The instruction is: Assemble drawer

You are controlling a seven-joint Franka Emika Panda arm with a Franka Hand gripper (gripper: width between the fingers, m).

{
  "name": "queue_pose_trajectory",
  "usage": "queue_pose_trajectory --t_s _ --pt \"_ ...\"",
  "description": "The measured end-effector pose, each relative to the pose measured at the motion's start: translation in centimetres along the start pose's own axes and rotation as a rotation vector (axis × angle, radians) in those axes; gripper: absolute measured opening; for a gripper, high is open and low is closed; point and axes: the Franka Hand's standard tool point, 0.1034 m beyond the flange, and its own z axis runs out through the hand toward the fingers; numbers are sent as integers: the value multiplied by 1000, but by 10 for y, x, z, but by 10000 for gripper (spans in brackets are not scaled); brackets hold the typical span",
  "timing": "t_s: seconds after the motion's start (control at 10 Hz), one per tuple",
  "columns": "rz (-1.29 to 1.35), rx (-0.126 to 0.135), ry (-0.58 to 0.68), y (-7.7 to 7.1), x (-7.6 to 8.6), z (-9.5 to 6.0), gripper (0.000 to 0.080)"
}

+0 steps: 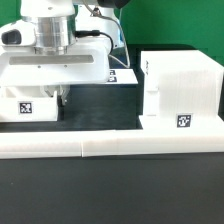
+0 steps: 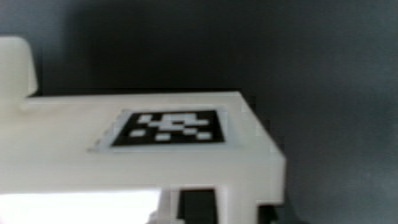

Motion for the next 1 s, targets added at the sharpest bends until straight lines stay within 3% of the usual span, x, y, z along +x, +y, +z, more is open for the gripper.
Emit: queue_pose_trajectory --t_s 0.2,0.7,1.0 --pt "13 2 -4 -3 2 -2 41" --pt "29 31 16 -53 27 -44 41" --pt "-1 28 8 -49 23 -38 41"
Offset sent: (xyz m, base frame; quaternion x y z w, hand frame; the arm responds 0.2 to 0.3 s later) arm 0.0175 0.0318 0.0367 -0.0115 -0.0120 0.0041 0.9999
